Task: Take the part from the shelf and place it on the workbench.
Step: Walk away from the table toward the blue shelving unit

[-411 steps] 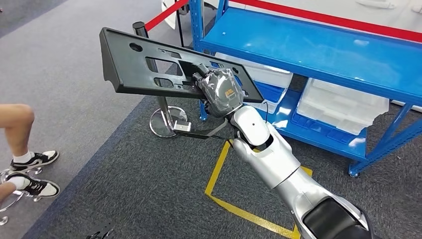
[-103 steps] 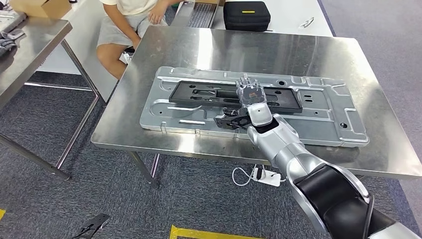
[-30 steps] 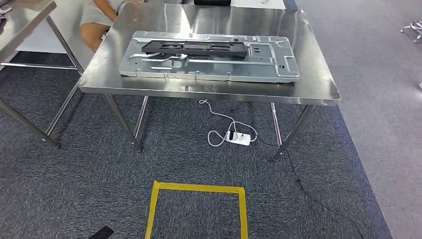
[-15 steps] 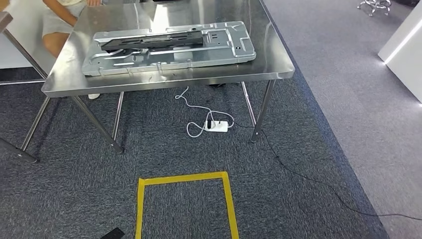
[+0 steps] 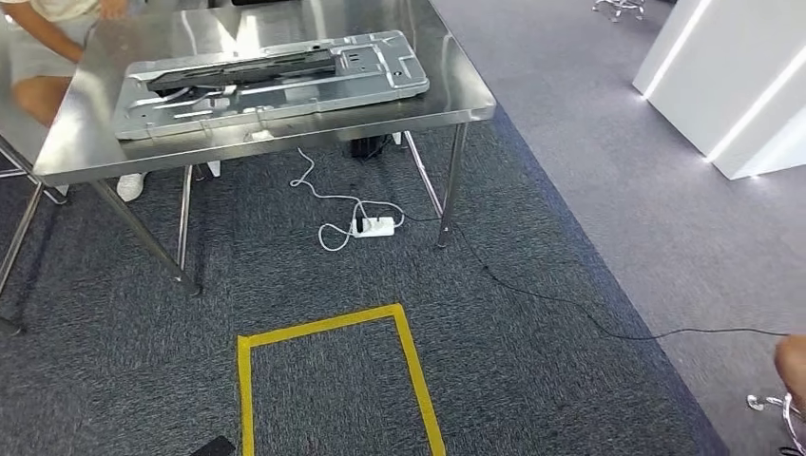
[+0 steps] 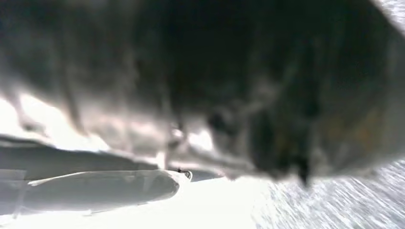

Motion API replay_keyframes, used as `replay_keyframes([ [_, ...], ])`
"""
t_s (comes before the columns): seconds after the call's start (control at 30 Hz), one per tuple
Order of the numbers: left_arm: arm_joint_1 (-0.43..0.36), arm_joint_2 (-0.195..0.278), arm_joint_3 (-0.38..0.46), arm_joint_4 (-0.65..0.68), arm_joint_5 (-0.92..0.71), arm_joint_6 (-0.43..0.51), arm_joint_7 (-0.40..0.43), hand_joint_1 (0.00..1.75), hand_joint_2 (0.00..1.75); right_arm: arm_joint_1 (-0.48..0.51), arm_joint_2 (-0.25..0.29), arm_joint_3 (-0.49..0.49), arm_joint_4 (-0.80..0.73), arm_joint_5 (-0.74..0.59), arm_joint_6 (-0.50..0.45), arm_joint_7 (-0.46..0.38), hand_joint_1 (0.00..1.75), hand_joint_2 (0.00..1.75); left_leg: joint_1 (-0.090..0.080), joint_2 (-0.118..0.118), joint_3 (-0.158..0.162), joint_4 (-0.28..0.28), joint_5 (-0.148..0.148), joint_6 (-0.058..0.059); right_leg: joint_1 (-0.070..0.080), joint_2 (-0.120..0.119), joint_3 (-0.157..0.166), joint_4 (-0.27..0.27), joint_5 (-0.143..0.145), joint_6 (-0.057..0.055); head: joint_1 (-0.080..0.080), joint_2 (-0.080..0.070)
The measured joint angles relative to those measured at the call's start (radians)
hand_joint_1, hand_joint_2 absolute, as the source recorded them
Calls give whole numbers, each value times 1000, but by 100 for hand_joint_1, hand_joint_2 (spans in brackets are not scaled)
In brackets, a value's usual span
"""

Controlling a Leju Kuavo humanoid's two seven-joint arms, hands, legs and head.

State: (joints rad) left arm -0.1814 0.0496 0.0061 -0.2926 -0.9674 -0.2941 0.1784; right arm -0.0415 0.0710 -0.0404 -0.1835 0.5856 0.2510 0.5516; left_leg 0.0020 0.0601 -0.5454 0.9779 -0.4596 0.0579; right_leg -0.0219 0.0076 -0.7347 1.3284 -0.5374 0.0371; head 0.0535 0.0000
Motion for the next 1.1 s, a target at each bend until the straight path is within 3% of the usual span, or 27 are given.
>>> replay_keyframes([
  [0.07, -3, 0, 0, 0, 0, 0, 0, 0, 0, -1, 0, 0, 0, 0, -1, 0, 0, 0, 1, 21, -39, 16, 19, -8, -7, -17, 79, -50, 57, 6, 0, 0],
  [0.1, -3, 0, 0, -1, 1, 0, -1, 0, 0, -3, 0, 0, -1, 1, -6, -2, 0, 0, 0, 31, -57, 26, 25, -13, -8, -36, 142, -121, 58, 6, 0, 0],
  [0.13, -3, 1, 0, -2, 2, 0, -2, 0, 0, -5, 0, 0, -1, 3, -14, -4, 0, 0, 0, 41, -71, 36, 31, -19, -5, -54, 205, -204, 40, 4, -1, 0],
  [0.17, -3, 2, 0, -3, 3, 0, -3, 0, 0, -6, 0, 0, -1, 6, -25, -10, 0, 0, -1, 51, -80, 44, 38, -26, -1, -68, 247, -269, 15, -1, -1, 0],
  [0.2, -3, 2, 0, -3, 4, 1, -5, 0, 0, -7, -1, 0, -2, 11, -38, -17, 0, 0, 0, 61, -86, 47, 46, -32, 5, -71, 268, -311, -5, -8, -1, 0],
  [0.27, -3, 3, 0, -4, 1, 10, -6, 0, 0, -2, -1, 0, 0, 26, -60, -34, 0, 0, 5, 72, -93, 48, 58, -46, 9, -56, 255, -329, 0, -28, -1, 0],
  [0.3, 0, 2, -1, -4, -2, 14, -7, 0, 0, -2, 0, 0, 1, 34, -68, -41, 0, 0, 9, 57, -98, 57, 45, -54, 9, -48, 244, -330, 11, -38, -1, 0],
  [0.37, 7, 1, -4, -4, -9, 17, -9, 0, 0, -3, 0, 0, 2, 46, -71, -55, 0, 0, 14, -2, -119, 125, -38, -64, 8, -34, 221, -332, 35, -55, -1, 0],
  [0.43, 15, 4, -6, -4, -16, 12, -15, 0, 0, -4, 0, 0, 3, 48, -60, -62, 0, 0, 14, -43, -141, 245, -134, -65, 13, -16, 191, -330, 59, -65, -1, 0],
  [0.47, 17, 5, -7, -4, -20, 9, -19, 0, 0, -4, -1, 0, 3, 44, -54, -62, 0, 0, 13, -50, -143, 292, -153, -63, 16, -4, 175, -328, 72, -67, -1, 0],
  [0.5, 18, 6, -10, -4, -22, 7, -24, 0, 0, -4, -2, 0, 3, 41, -49, -58, 0, 0, 13, -53, -131, 312, -149, -60, 19, 8, 159, -325, 84, -67, -1, 0],
  [0.53, 18, 7, -14, -4, -25, 7, -29, 0, 0, -4, -3, 0, 4, 37, -48, -46, 0, 0, 12, -55, -104, 298, -126, -56, 20, 20, 143, -321, 95, -66, -1, 0],
  [0.6, 19, 11, -22, -4, -35, 8, -41, 0, 0, -6, -6, -6, 6, 21, -53, 17, 0, 0, 8, -83, -8, 183, -82, -40, 20, 43, 113, -312, 114, -62, -1, 0],
  [0.67, 23, 19, -30, -5, -45, 14, -59, 0, 0, -6, -18, -25, 9, -11, -43, 87, 0, 0, 4, -116, 81, 50, -81, -28, 20, 63, 92, -307, 133, -54, -1, 0],
  [0.7, 27, 24, -34, -5, -50, 17, -71, 0, 0, -4, -30, -40, 10, -30, -27, 104, 0, 0, 2, -123, 101, 14, -88, -26, 18, 72, 86, -308, 144, -48, -1, 0],
  [0.77, 36, 34, -46, -5, -58, 19, -93, 0, 0, 6, -59, -73, 14, -64, 14, 108, 0, 0, 2, -107, 102, -10, -80, -23, 16, 87, 78, -314, 163, -35, -1, 0],
  [0.8, 37, 38, -51, -5, -62, 19, -100, 0, 0, 10, -71, -90, 16, -76, 29, 109, 0, 0, 4, -96, 96, -15, -68, -20, 16, 79, 73, -311, 157, -29, -1, 0],
  [0.83, 38, 41, -56, -5, -66, 18, -105, 0, 0, 13, -78, -105, 17, -85, 37, 108, 0, 0, 5, -84, 89, -20, -55, -13, 17, 63, 64, -293, 132, -24, 0, 0],
  [0.87, 38, 42, -60, -5, -71, 18, -108, 0, 0, 13, -83, -117, 18, -91, 43, 108, 0, 0, 7, -72, 79, -24, -44, -7, 17, 42, 51, -256, 90, -20, 1, 0],
  [0.93, 37, 45, -71, -5, -84, 17, -112, 0, 0, 11, -83, -135, 18, -100, 55, 104, 0, 0, 3, -47, 54, -21, -27, 1, 11, 10, 19, -136, -9, -11, 2, 0],
  [0.97, 36, 45, -79, -5, -91, 15, -113, 0, 0, 11, -83, -141, 18, -103, 60, 100, 0, 0, 1, -35, 41, -18, -19, 1, 8, 5, 7, -76, -36, -6, 2, 0],
  [1.0, 32, 47, -87, -5, -97, 12, -115, 0, 0, 10, -83, -147, 18, -105, 58, 91, 0, 0, 1, -21, 25, -13, -11, 0, 4, 1, 7, -35, -35, -1, 2, 0],
  [1.03, 26, 48, -95, -5, -103, 8, -117, 0, 0, 10, -83, -152, 17, -104, 50, 77, 0, 0, 1, -9, 9, -8, -4, -2, -1, -3, 23, -25, -13, 4, 2, 0],
  [1.1, 13, 49, -111, -5, -110, -1, -120, 0, 0, 8, -83, -157, 17, -102, 29, 41, 0, 0, 1, 14, -21, 7, 7, -8, -8, -28, 109, -105, 41, 9, 2, 0],
])
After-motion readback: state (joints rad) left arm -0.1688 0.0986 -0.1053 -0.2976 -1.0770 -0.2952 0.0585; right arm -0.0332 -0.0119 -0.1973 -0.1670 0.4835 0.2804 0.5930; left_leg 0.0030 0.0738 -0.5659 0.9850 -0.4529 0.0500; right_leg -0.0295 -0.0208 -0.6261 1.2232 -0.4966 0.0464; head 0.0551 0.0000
